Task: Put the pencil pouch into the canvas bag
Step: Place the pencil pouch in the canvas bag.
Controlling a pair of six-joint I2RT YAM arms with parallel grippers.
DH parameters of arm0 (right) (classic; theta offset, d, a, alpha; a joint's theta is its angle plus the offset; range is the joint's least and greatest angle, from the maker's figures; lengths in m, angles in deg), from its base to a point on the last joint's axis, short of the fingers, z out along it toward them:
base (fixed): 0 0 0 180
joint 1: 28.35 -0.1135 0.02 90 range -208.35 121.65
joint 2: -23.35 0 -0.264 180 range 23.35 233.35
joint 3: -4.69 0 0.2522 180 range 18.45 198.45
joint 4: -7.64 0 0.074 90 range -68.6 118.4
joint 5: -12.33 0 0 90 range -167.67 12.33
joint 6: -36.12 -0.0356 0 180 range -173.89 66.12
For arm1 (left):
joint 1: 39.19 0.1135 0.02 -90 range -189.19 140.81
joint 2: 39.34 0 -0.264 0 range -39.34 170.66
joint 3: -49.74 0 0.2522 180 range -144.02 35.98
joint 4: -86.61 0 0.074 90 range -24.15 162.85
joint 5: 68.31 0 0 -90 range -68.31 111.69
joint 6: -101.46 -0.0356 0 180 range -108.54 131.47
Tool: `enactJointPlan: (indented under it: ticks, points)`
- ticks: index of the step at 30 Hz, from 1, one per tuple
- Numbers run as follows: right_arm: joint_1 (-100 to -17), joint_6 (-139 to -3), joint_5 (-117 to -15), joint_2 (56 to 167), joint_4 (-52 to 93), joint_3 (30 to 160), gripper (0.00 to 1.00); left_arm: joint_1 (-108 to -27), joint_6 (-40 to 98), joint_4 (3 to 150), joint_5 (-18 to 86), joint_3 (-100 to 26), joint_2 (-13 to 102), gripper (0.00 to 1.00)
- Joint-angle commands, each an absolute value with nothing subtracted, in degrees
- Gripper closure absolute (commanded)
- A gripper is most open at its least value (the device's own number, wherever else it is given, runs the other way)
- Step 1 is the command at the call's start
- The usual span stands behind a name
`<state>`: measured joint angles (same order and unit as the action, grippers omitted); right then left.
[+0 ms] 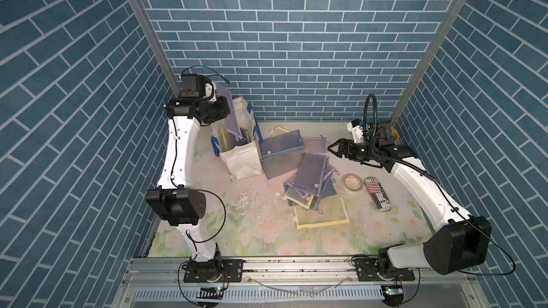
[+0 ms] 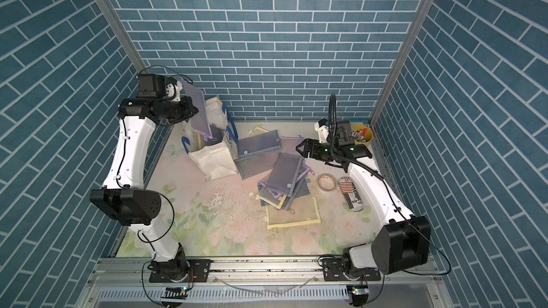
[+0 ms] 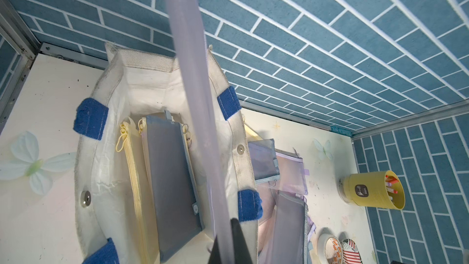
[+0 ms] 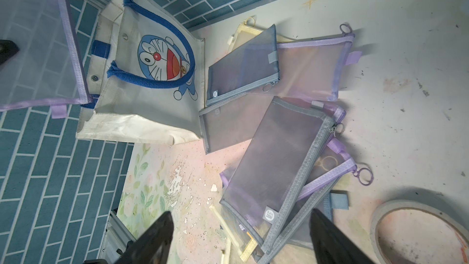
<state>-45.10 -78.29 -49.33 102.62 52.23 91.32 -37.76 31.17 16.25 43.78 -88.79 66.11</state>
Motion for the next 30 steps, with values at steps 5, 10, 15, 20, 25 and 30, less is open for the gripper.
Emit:
enactJointPlan:
  ticks: [5, 10, 15, 20, 25, 30]
  points:
    - [-45.33, -77.99, -48.23, 100.93, 53.72, 91.58, 0.17, -38.21, 31.51, 21.56, 45.12, -85.02, 70.86, 1.00]
    - [-45.32, -77.92, -46.79, 103.02, 54.41, 92.97, 0.17, -39.23, 34.18, 29.02, 45.29, -78.28, 71.61, 1.00]
    - [-45.31, -75.94, -46.06, 106.49, 56.74, 96.47, 0.17, -40.58, 36.06, 32.72, 44.85, -74.41, 72.96, 1.00]
    - [-45.23, -74.49, -46.05, 107.68, 58.54, 98.02, 0.17, -40.95, 35.11, 32.59, 42.65, -72.92, 73.77, 0.85]
    - [-44.72, -73.92, -46.30, 107.55, 59.63, 98.65, 0.17, -40.95, 32.34, 27.14, 36.73, -76.54, 74.52, 0.55]
    - [-44.71, -75.44, -46.85, 106.65, 60.23, 98.49, 0.18, -41.04, 29.45, 24.05, 29.11, -79.93, 71.14, 0.36]
